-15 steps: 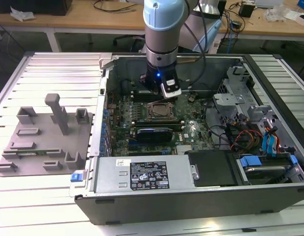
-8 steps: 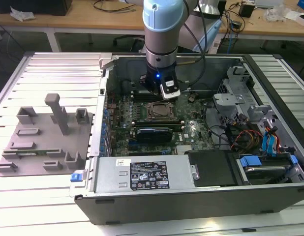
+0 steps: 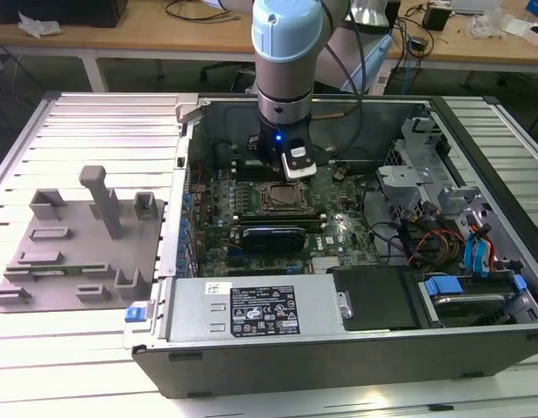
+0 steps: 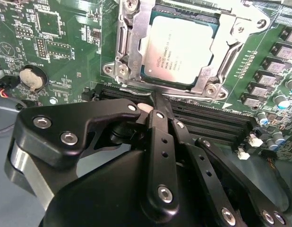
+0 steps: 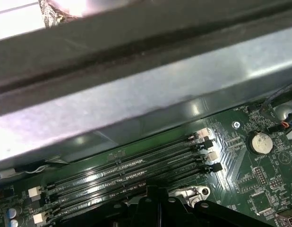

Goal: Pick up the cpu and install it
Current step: 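Install the first cpu locking lever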

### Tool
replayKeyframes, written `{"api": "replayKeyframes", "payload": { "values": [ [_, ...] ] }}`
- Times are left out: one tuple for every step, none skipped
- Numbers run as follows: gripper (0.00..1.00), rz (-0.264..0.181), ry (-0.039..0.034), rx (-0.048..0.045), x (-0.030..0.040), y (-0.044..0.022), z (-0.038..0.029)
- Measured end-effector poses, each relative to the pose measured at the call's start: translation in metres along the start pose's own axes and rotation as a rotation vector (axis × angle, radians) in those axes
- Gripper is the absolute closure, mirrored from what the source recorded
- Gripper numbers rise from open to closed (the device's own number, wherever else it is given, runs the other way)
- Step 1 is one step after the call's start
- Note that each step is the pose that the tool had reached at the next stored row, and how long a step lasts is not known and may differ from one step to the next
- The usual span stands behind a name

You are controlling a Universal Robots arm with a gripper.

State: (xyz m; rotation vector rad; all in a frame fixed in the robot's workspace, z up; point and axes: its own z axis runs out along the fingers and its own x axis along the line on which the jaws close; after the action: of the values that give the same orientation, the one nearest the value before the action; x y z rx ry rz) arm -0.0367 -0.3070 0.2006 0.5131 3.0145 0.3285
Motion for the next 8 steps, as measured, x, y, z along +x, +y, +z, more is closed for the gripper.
{"api": "replayKeyframes", "payload": {
  "values": [
    [0.89,0.004,-0.0008,0.0003,0.0,-0.0003,0.0005],
    [0.89,0.007,-0.0015,0.0004,-0.0001,-0.0006,0.0009],
    [0.89,0.009,-0.0021,0.0001,-0.0001,-0.0007,0.0013],
    [0.89,0.013,-0.0031,0.0002,-0.0001,-0.0011,0.0018],
    [0.89,0.02,-0.0047,0.0004,-0.0003,-0.0015,0.0023],
    [0.89,0.022,-0.0051,0.0007,-0.0003,-0.0016,0.0023],
    [0.89,0.023,-0.0053,0.0007,-0.0003,-0.0016,0.0023],
    [0.89,0.024,-0.0055,0.0008,-0.0004,-0.0016,0.0023]
  ]
}}
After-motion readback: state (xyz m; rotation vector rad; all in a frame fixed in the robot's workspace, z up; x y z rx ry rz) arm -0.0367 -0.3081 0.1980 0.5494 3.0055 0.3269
